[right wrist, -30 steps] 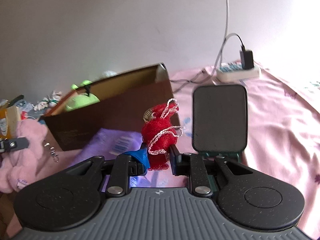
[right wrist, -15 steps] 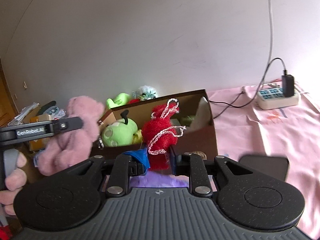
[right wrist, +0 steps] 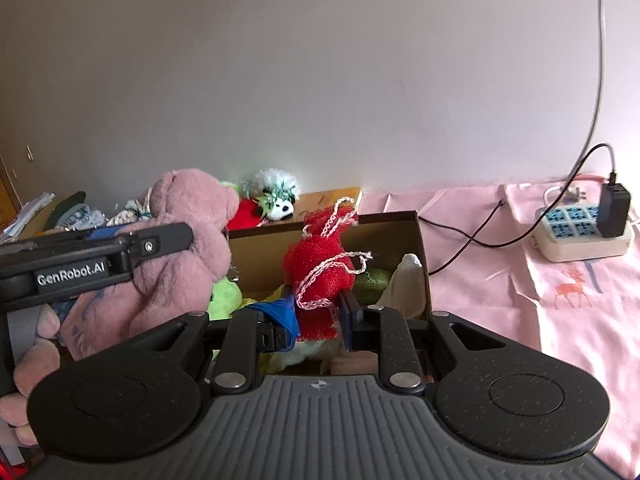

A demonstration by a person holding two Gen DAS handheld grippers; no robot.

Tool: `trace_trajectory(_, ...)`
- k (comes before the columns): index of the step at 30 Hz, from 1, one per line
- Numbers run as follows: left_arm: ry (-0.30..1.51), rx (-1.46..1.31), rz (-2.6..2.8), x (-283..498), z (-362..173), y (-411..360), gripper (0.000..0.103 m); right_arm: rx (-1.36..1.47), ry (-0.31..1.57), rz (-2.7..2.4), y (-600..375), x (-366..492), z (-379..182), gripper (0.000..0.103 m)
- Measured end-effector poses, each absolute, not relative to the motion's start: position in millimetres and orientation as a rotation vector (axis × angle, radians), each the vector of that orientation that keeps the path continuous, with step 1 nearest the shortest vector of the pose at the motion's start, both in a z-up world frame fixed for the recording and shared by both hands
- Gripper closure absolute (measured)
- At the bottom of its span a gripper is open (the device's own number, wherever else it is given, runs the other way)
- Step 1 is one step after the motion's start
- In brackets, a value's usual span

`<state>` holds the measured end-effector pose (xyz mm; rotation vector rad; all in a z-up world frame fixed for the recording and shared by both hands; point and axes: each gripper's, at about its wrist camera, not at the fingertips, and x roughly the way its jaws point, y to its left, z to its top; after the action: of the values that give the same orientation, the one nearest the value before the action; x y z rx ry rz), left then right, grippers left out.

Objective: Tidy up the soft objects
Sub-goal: 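Carry the teddy bear and red mesh puff into the brown box, then open both tools to drop the bear and puff, then lift away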

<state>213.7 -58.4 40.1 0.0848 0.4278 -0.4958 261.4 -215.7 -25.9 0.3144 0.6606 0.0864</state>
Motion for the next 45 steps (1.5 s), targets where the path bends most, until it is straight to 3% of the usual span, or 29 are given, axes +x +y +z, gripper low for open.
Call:
trace_trajectory(19,0.636,0.182,-0.485,271.4,-27.7,-77.1,0.049,0.273,0.876,0.097,-210.6,308.4,-69.6,0.094)
trace_trajectory(23,0.596,0.191,-0.460,263.5,-19.0,-71.2,0.038,0.295,0.886,0.101,-216.1,305.8,-64.3,0.093)
trace_trajectory(45,0.514,0.216,-0.302,170.0,28.8,-54.5,0.030,0.318,0.762,0.091,-207.2,228.0,-14.5,0.090)
